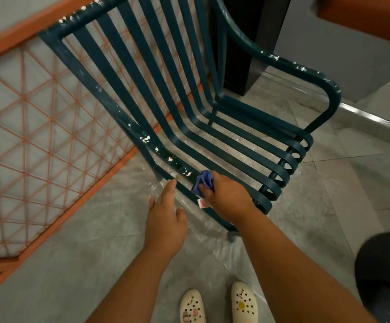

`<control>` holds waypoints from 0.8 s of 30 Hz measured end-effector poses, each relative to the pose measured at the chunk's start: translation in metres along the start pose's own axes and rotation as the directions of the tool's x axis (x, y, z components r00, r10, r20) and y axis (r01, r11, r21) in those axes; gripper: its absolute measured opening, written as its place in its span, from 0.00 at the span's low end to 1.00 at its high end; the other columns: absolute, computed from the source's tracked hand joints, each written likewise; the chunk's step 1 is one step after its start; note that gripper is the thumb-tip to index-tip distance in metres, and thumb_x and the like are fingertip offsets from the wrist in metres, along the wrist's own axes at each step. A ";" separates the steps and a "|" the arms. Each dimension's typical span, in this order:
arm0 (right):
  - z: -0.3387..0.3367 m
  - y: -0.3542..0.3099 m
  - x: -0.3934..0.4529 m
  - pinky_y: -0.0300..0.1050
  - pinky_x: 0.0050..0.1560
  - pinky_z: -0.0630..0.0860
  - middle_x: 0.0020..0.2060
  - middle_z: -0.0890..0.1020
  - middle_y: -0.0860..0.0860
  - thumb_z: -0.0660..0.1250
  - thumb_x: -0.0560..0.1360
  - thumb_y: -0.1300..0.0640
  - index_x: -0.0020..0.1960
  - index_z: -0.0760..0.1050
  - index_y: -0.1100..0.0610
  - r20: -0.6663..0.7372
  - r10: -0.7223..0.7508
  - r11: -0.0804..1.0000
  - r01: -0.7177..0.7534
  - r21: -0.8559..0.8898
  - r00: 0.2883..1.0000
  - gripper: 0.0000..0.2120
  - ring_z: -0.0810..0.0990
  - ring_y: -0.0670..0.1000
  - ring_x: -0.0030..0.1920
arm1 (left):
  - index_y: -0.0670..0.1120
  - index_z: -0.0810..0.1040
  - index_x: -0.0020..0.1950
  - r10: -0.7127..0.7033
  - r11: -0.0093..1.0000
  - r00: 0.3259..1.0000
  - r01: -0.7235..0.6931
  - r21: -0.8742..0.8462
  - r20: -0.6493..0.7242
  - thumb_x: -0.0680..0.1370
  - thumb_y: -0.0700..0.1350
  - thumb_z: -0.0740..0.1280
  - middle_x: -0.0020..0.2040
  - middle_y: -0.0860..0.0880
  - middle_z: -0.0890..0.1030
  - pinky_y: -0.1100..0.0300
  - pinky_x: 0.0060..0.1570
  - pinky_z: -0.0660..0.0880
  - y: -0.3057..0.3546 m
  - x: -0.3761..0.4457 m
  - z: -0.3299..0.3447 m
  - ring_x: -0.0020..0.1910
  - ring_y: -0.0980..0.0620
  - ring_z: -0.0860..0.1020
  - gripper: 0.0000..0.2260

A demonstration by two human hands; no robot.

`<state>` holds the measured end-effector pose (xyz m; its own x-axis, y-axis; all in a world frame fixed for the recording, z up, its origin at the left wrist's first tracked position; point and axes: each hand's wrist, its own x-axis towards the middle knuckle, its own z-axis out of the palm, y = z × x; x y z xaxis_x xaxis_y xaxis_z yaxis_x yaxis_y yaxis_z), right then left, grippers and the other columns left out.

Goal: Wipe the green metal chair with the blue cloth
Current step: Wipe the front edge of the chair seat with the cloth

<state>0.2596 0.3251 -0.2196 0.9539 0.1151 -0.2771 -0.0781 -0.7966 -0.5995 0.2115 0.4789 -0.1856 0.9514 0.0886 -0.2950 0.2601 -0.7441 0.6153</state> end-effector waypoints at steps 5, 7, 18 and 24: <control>0.030 0.008 -0.026 0.54 0.55 0.75 0.70 0.68 0.59 0.68 0.73 0.57 0.76 0.55 0.53 -0.120 -0.232 0.842 0.137 -0.522 0.965 0.37 0.76 0.59 0.58 | 0.54 0.55 0.77 0.077 0.997 0.996 -0.078 0.010 0.042 0.81 0.40 0.58 0.77 0.57 0.56 0.54 0.75 0.51 0.008 0.007 0.000 0.76 0.54 0.52 0.26; 0.039 0.007 -0.033 0.56 0.52 0.76 0.68 0.70 0.60 0.70 0.69 0.59 0.75 0.59 0.55 -0.200 -0.243 0.824 0.093 -0.559 0.949 0.38 0.77 0.62 0.56 | 0.54 0.55 0.77 0.078 0.996 0.995 -0.080 0.025 0.064 0.81 0.40 0.57 0.77 0.57 0.54 0.56 0.75 0.49 0.008 0.010 0.002 0.76 0.56 0.51 0.26; -0.010 0.021 0.022 0.53 0.54 0.77 0.46 0.83 0.59 0.57 0.71 0.31 0.51 0.80 0.58 0.421 0.272 0.797 -0.448 0.406 0.865 0.31 0.81 0.58 0.46 | 0.52 0.49 0.78 0.138 0.977 0.971 -0.166 0.134 0.193 0.81 0.41 0.54 0.78 0.56 0.47 0.54 0.74 0.38 0.005 0.014 0.013 0.77 0.57 0.45 0.26; -0.011 0.031 0.036 0.53 0.48 0.79 0.42 0.82 0.61 0.62 0.71 0.32 0.46 0.80 0.63 0.614 0.218 0.628 -0.591 0.506 0.758 0.33 0.81 0.59 0.39 | 0.52 0.45 0.78 0.121 0.953 0.968 -0.176 0.246 0.222 0.82 0.41 0.52 0.78 0.55 0.44 0.49 0.75 0.37 0.009 0.017 0.015 0.76 0.54 0.38 0.27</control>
<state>0.2947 0.2977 -0.2402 0.5281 0.2781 -0.8023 -0.7594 -0.2681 -0.5928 0.2278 0.4634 -0.1963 0.9154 -0.1513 -0.3730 0.0403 -0.8875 0.4590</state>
